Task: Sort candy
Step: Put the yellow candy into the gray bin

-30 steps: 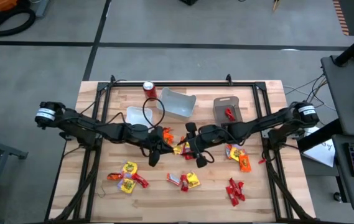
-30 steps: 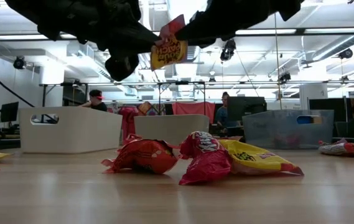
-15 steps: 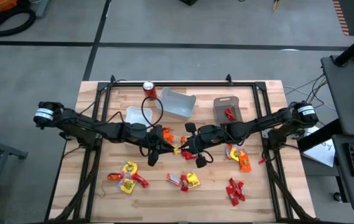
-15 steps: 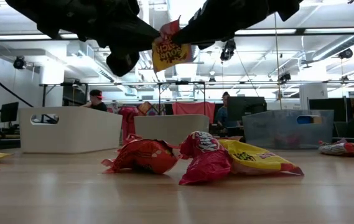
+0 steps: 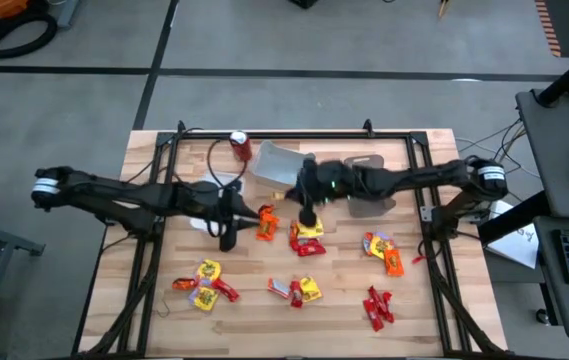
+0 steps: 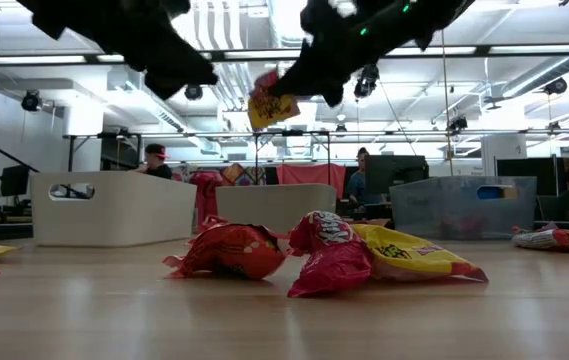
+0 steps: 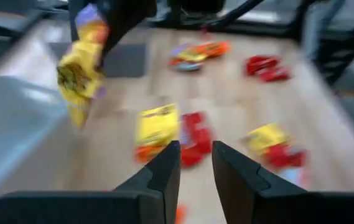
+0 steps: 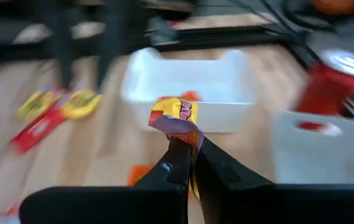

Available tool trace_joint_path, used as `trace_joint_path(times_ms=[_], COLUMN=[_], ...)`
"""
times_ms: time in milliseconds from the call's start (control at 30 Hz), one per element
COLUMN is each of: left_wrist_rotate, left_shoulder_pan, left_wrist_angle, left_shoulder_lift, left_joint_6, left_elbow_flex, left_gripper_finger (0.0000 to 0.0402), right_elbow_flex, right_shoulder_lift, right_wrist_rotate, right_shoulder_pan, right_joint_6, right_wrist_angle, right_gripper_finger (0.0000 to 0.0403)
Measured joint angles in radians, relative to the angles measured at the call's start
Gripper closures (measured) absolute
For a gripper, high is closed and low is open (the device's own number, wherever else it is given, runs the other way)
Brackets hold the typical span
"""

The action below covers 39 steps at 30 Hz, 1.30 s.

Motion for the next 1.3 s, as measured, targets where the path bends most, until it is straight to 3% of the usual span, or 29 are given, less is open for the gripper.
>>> trace_joint_path(times_ms=[267, 467, 867, 1300], left_wrist_rotate=[-0.222, -0.322, -0.354, -0.355], left_shoulder_pan=[0.048, 0.052, 0.053, 0.053], left_wrist_angle=[-0.227, -0.312, -0.355, -0.356], left_shoulder_lift=[-0.147, -0.191, -0.198, -0.195], left_joint_6=[0.108, 0.088, 0.081, 0.081], left_elbow_flex=[0.000, 0.000, 0.000, 0.000], left_gripper_finger=[0.0324, 0.0324, 0.0324, 0.0324], right_elbow_flex=[0.057, 0.105, 0.151, 0.152], right_shoulder_lift=[0.097, 0.203, 0.337, 0.347], right_wrist_rotate=[-0.002, -0.045, -0.058, -0.051], right_shoulder_pan=[-0.213, -0.270, -0.269, -0.269], right_joint_6=[0.247, 0.303, 0.336, 0.347], right_wrist_angle=[0.002, 0.004, 0.003, -0.027], right_gripper_finger=[0.0394, 0.0394, 0.0394, 0.0393])
